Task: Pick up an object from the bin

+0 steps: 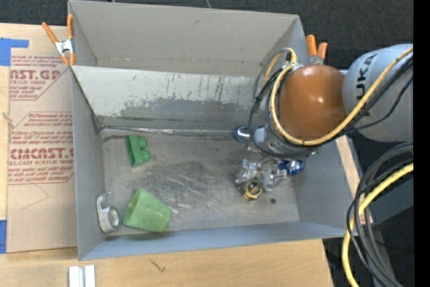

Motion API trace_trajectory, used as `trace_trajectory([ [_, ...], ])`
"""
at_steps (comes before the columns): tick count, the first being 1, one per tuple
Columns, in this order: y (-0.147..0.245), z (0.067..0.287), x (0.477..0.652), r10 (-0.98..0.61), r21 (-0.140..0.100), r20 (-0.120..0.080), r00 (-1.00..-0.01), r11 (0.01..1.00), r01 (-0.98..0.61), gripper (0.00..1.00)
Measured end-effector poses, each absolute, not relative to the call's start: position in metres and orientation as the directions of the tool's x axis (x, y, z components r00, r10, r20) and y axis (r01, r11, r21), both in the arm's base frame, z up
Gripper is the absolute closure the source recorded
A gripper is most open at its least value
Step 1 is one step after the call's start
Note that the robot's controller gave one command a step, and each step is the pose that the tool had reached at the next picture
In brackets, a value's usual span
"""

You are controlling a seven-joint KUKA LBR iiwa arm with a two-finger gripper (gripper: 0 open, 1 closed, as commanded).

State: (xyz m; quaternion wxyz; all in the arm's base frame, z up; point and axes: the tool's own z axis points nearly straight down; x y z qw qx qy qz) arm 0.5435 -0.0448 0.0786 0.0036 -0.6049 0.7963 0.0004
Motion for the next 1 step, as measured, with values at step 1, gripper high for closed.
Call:
trace_trajectory([
  [1, -0.0282, 0.2125, 0.5544, -0.967, -0.008, -0.004, -0.254, 0.254, -0.967, 1.0],
])
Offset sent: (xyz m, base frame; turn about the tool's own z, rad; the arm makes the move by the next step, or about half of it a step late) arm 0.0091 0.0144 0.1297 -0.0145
